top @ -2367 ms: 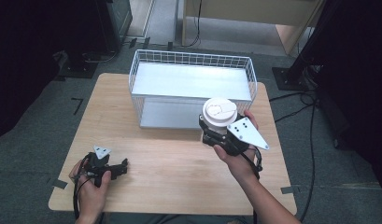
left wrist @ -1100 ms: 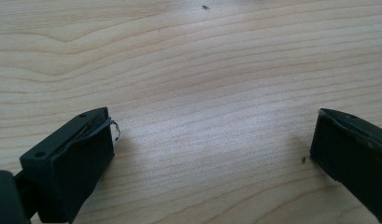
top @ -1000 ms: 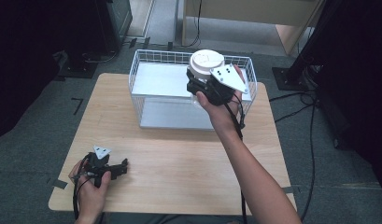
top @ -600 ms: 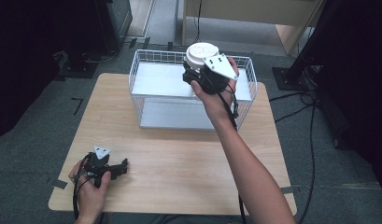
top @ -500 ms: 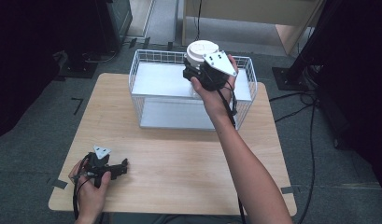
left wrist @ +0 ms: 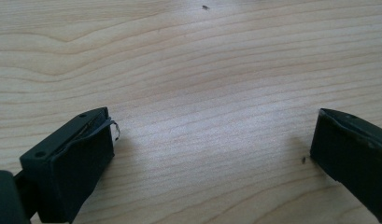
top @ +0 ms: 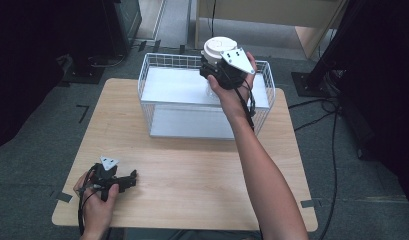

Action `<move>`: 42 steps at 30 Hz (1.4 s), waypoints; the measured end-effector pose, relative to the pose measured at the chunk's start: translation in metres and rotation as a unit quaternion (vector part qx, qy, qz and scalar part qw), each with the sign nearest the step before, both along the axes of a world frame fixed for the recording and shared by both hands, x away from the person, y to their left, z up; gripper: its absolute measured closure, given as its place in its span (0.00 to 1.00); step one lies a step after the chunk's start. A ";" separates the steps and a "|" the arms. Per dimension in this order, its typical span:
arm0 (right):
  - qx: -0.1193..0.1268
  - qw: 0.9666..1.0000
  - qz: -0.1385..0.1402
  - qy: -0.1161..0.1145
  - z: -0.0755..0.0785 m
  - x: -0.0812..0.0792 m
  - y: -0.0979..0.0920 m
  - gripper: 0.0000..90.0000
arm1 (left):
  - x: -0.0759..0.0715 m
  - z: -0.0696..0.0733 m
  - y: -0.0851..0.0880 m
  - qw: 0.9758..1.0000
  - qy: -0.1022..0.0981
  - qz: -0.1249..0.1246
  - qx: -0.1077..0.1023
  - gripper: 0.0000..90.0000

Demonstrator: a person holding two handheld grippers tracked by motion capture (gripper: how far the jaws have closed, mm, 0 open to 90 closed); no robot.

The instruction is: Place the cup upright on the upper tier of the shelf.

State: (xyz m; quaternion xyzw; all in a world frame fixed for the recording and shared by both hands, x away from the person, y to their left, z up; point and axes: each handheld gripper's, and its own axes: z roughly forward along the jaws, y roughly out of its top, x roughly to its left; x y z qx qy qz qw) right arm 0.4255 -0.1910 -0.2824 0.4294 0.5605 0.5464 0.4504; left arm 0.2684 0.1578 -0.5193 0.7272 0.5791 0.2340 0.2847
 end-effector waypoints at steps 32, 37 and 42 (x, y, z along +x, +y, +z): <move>0.020 0.998 0.040 0.032 -0.024 -0.008 -0.022 0.00 | 0.000 0.000 0.000 1.000 0.000 0.000 -0.001 0.00; 0.023 0.998 0.051 0.028 -0.030 -0.021 -0.029 0.00 | 0.000 0.000 0.000 1.000 0.001 0.000 0.000 0.00; 0.012 0.998 0.062 0.022 -0.036 -0.040 -0.035 0.00 | 0.000 0.000 0.000 1.000 0.000 0.000 0.001 0.00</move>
